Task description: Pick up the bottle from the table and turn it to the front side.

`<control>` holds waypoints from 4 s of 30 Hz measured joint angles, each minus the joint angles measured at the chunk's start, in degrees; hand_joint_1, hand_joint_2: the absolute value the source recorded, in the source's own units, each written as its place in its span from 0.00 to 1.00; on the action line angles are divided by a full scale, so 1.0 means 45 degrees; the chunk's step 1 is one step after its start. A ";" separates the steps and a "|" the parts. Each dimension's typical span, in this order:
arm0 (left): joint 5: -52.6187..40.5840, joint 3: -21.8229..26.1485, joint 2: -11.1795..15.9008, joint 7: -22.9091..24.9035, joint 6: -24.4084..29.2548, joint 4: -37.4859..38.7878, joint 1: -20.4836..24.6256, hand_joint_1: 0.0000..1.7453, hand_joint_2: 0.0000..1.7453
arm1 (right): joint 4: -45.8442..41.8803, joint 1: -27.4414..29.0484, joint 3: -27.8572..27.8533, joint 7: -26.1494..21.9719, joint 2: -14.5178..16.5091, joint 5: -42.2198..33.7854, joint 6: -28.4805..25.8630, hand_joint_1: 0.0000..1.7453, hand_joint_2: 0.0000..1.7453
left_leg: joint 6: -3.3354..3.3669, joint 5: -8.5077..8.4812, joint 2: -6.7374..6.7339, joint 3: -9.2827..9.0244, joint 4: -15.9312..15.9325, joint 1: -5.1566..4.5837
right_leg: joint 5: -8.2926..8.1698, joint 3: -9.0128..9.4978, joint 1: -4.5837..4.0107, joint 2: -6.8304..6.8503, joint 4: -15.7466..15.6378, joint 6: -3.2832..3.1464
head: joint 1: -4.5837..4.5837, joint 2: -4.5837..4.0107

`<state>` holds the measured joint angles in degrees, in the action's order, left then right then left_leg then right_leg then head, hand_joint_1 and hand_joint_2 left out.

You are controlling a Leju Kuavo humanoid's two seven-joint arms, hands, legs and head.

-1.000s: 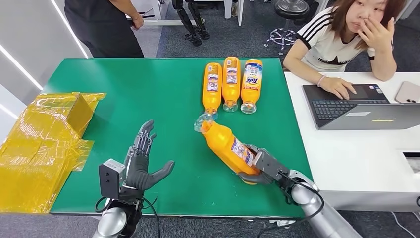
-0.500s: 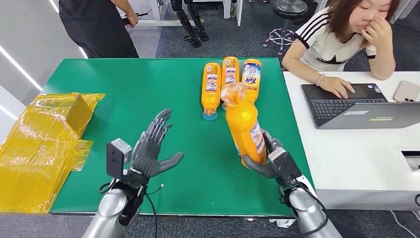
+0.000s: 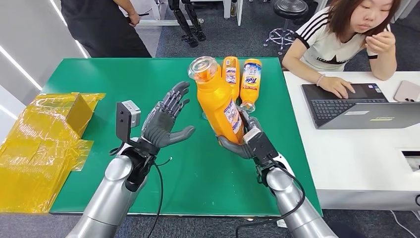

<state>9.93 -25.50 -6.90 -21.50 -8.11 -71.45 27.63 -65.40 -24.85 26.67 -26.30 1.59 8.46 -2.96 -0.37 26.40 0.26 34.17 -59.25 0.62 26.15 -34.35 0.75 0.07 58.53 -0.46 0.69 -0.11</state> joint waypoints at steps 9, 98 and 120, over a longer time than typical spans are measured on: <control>0.0964 0.0123 0.0136 0.0826 -0.0648 0.1189 0.1959 0.00 1.00 | 0.0679 -0.0757 0.0691 0.0695 0.0452 0.0734 -0.0176 1.00 1.00 | -0.0007 -0.0008 0.0006 0.0005 0.0000 0.0002 | -0.0008 -0.0009 -0.0001 0.0004 0.0010 -0.0010 | 0.0000 0.0000; -2.0152 0.1166 0.7399 0.3148 0.7480 0.1846 -0.1161 1.00 1.00 | -0.3264 0.3159 -0.2133 0.0495 -0.1840 0.0348 -0.0175 0.00 1.00 | -0.0027 0.0010 -0.0105 0.0001 0.0028 0.0002 | -0.0004 -0.0050 -0.0003 -0.0106 0.0007 -0.0020 | -0.0002 0.0000; -1.7481 0.2029 0.6687 0.1738 0.5898 0.0893 -0.2369 1.00 1.00 | -0.4373 0.3476 -0.2360 0.0522 -0.1918 0.0595 0.0288 0.00 1.00 | -0.0027 0.0011 -0.0096 0.0007 0.0020 0.0003 | -0.0007 -0.0050 0.0001 -0.0095 0.0005 -0.0019 | 0.0000 0.0000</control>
<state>-68.73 -16.37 23.19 -13.68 18.44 -67.43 16.97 -85.08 -9.21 16.05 -23.95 -7.04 11.14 -1.67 -0.49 26.45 -0.17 34.21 -59.16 0.64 26.12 -34.57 0.75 -0.36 58.55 -0.55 0.69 -0.11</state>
